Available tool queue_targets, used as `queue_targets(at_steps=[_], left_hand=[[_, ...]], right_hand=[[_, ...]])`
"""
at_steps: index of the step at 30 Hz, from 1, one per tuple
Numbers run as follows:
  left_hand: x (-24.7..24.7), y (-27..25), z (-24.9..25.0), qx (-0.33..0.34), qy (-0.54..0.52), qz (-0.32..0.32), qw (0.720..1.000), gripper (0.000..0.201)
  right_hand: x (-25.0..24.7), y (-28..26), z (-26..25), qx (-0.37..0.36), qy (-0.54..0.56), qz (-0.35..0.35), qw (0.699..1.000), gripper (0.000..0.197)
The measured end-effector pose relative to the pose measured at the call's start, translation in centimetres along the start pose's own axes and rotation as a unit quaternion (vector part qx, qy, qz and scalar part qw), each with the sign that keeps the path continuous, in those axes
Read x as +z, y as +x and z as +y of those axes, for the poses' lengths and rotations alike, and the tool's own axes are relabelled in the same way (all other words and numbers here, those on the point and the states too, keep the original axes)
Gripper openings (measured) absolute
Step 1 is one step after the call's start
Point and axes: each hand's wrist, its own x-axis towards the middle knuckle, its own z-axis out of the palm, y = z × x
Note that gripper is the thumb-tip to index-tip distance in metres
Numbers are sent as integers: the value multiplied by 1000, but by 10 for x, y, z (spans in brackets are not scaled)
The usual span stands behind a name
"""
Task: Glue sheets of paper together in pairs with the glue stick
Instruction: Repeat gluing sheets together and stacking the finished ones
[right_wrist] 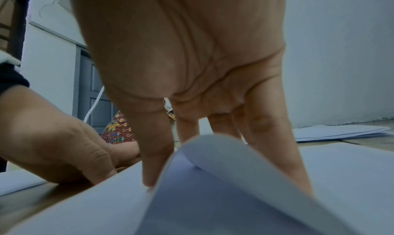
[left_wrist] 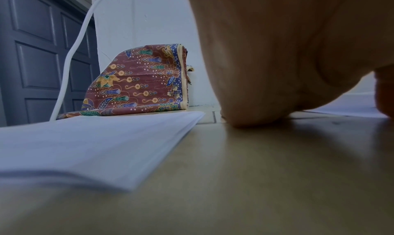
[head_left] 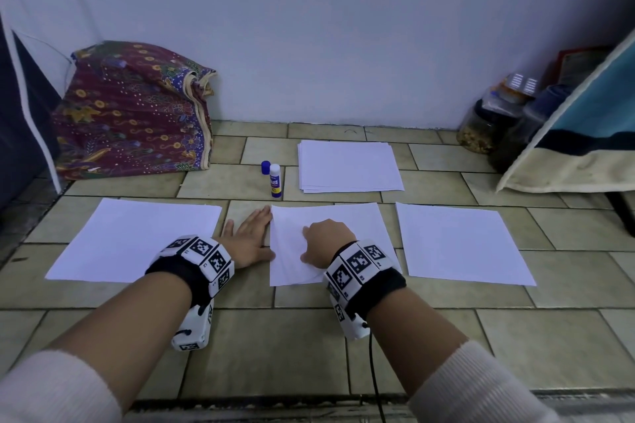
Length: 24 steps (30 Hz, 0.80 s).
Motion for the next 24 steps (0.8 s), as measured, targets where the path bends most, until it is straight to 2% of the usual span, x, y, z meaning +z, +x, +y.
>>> queue_targets(at_steps=[24], left_hand=[[-3,-4,0,7,16,-14,1000,91]], right_hand=[[-6,-6,-11,50,52,-1,997,35]])
